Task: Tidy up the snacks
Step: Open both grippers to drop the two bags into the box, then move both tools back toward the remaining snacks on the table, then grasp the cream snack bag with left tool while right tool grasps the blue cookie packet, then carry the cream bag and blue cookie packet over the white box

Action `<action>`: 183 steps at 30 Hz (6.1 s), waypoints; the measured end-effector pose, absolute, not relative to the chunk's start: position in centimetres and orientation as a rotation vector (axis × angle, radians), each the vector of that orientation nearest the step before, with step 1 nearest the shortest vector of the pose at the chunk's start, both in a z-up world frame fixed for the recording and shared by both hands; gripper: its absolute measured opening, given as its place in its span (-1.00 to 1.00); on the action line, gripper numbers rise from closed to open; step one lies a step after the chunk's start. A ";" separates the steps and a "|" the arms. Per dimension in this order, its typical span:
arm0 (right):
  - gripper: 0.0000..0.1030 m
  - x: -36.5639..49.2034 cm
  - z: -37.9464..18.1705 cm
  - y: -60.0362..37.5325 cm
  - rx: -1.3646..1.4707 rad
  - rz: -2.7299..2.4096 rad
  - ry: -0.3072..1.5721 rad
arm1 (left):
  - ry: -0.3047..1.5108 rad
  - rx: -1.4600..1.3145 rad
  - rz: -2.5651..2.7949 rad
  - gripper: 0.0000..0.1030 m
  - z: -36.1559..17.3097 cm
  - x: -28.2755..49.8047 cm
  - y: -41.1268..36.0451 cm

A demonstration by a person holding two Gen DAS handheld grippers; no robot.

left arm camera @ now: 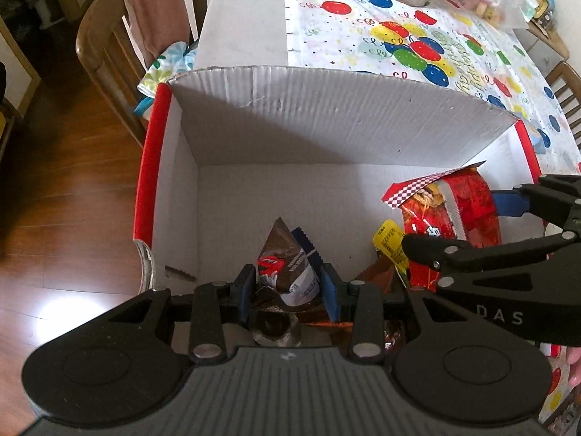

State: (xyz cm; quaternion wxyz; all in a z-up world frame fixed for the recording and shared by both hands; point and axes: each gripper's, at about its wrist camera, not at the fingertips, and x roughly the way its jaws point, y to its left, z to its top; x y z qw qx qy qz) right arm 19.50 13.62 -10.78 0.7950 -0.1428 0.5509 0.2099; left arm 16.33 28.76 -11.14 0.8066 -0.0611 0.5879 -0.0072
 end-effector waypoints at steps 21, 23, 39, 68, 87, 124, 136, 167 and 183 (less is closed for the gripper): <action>0.72 16.8 -6.1 9.9 -0.195 0.500 1.085 | 1.090 -0.160 -0.016 0.26 -7.1 12.9 27.8; 0.75 16.6 -5.8 9.7 -0.187 0.501 1.077 | 1.070 -0.161 -0.019 0.27 -6.4 12.6 27.5; 1.00 13.7 -1.0 3.6 -0.084 0.503 0.949 | 0.919 -0.149 -0.055 0.55 -2.3 10.7 22.4; 1.00 20.4 -2.9 -20.5 -0.104 0.431 0.988 | 0.949 -0.058 -0.109 0.55 -5.4 16.0 1.2; 0.94 32.6 -9.5 -21.0 -0.133 0.416 1.063 | 1.014 0.029 -0.276 0.53 -8.6 25.4 -1.7; -0.10 35.5 -15.3 -16.5 -0.280 0.359 1.079 | 1.186 0.176 -0.183 -0.22 -15.1 30.7 -2.5; -0.11 31.9 -12.2 -19.0 -0.182 0.361 1.088 | 1.150 0.089 -0.164 -0.23 -13.0 27.8 -3.0; -0.10 17.0 -1.6 -12.1 -0.125 0.441 0.993 | 1.066 -0.094 -0.147 -0.23 -2.3 15.8 5.4; -0.10 14.2 -2.2 -0.6 -0.184 0.486 0.999 | 1.055 -0.138 -0.057 -0.23 -2.6 13.0 17.7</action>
